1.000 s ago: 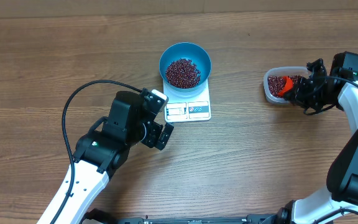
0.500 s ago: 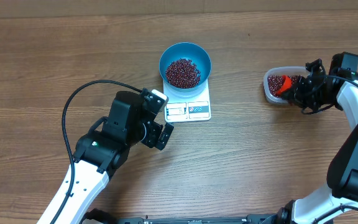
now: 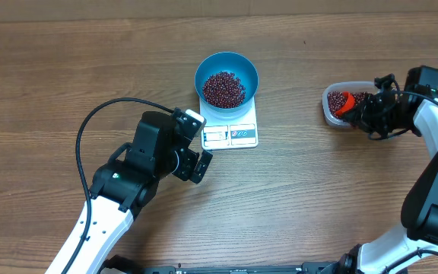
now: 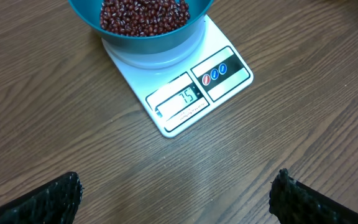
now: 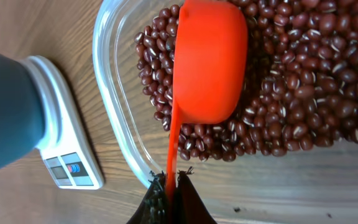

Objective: Scoop item into bowl and weigh 150g on scale
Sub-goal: 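Drag the scoop through the beans in the tub and lift it full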

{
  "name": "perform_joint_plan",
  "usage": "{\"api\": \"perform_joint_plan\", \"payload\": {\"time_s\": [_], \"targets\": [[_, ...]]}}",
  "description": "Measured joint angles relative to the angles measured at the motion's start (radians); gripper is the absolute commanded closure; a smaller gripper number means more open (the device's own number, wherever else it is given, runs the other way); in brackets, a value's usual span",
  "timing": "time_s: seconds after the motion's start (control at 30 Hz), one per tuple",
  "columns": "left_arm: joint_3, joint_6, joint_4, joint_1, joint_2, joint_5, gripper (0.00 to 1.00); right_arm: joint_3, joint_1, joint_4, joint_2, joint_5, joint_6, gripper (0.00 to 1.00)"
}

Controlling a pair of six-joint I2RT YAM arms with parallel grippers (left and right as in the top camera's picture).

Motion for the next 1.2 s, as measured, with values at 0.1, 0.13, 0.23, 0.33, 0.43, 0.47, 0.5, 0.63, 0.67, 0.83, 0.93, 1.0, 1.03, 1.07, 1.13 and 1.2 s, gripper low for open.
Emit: {"api": "perform_joint_plan", "payload": {"time_s": [0.1,0.13,0.23,0.33,0.43,0.47,0.5,0.63,0.67,0.83,0.93,1.0,1.03,1.07,1.13,1.2], "targets": [[0.0,0.0,0.0,0.0,0.0,0.0,0.0,0.0,-0.029,-0.008,0.006,-0.034,-0.005,0.96],[0.0,0.0,0.0,0.0,0.0,0.0,0.0,0.0,-0.039,-0.011,0.008,-0.046,-0.007,0.96],[0.0,0.0,0.0,0.0,0.0,0.0,0.01,0.0,-0.071,-0.022,0.011,-0.076,-0.022,0.96],[0.0,0.0,0.0,0.0,0.0,0.0,0.0,0.0,-0.103,-0.037,0.011,-0.114,-0.044,0.96],[0.0,0.0,0.0,0.0,0.0,0.0,0.0,0.0,-0.132,-0.043,0.011,-0.16,-0.067,0.96],[0.0,0.0,0.0,0.0,0.0,0.0,0.0,0.0,-0.142,-0.045,0.011,-0.176,-0.074,0.96],[0.0,0.0,0.0,0.0,0.0,0.0,0.01,0.0,-0.151,-0.047,0.011,-0.192,-0.08,0.96],[0.0,0.0,0.0,0.0,0.0,0.0,0.0,0.0,-0.184,-0.065,0.011,-0.243,-0.105,0.96],[0.0,0.0,0.0,0.0,0.0,0.0,0.01,0.0,-0.192,-0.07,0.011,-0.254,-0.113,0.96],[0.0,0.0,0.0,0.0,0.0,0.0,0.01,0.0,-0.215,-0.097,0.011,-0.314,-0.16,0.96],[0.0,0.0,0.0,0.0,0.0,0.0,0.0,0.0,-0.227,-0.114,0.011,-0.345,-0.187,0.96],[0.0,0.0,0.0,0.0,0.0,0.0,0.0,0.0,-0.235,-0.129,0.011,-0.365,-0.207,0.96],[0.0,0.0,0.0,0.0,0.0,0.0,0.0,0.0,-0.238,-0.135,0.011,-0.377,-0.216,0.96],[0.0,0.0,0.0,0.0,0.0,0.0,0.0,0.0,-0.241,-0.141,0.011,-0.389,-0.225,0.96],[0.0,0.0,0.0,0.0,0.0,0.0,0.0,0.0,-0.245,-0.152,0.011,-0.424,-0.248,0.96],[0.0,0.0,0.0,0.0,0.0,0.0,0.0,0.0,-0.246,-0.166,0.011,-0.464,-0.274,0.96]]}}
